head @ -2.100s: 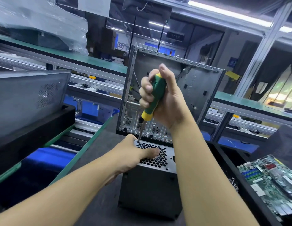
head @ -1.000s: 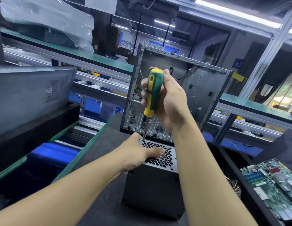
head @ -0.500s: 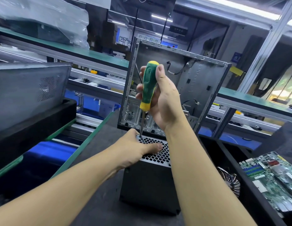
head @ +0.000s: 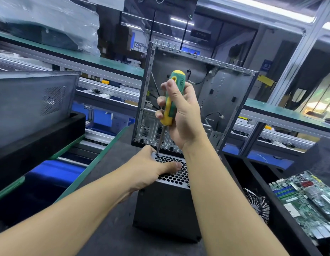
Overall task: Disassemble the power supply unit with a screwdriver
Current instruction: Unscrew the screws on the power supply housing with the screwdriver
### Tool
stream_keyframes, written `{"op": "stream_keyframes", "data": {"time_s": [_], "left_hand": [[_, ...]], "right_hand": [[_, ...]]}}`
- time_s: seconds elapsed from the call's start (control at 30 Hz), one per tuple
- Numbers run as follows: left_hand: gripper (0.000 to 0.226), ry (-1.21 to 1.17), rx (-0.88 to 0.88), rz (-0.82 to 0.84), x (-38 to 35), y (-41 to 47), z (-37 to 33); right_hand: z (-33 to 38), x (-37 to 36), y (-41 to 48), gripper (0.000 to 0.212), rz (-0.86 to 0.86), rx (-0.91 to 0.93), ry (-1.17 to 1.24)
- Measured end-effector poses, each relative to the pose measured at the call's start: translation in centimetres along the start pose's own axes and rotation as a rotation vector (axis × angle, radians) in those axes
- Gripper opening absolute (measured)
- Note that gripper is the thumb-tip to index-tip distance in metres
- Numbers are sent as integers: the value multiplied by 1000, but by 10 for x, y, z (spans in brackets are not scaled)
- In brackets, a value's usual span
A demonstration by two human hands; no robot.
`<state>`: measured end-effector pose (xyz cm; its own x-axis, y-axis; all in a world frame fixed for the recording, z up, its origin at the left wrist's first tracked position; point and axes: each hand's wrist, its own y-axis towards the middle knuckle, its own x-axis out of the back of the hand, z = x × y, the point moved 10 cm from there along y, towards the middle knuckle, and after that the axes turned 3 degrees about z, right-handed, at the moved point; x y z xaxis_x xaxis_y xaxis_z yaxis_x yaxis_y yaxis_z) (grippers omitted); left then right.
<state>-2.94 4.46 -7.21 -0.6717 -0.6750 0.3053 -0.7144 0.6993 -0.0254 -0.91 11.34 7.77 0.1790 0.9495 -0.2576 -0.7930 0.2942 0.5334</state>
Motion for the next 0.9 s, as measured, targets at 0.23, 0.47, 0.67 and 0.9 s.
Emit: {"op": "stream_keyframes", "data": {"time_s": [0.23, 0.47, 0.67, 0.9], "left_hand": [[90, -23, 8, 6, 0, 1, 1], [96, -30, 12, 17, -1, 2, 3], [105, -14, 14, 18, -2, 0, 1], [101, -7, 19, 30, -3, 0, 1]], "right_hand": [[-12, -7, 1, 42, 48, -81, -20], [-5, 2, 0, 36, -21, -11, -80], [-4, 7, -1, 33, -35, -14, -115], [-9, 2, -1, 37, -64, -52, 21]]}}
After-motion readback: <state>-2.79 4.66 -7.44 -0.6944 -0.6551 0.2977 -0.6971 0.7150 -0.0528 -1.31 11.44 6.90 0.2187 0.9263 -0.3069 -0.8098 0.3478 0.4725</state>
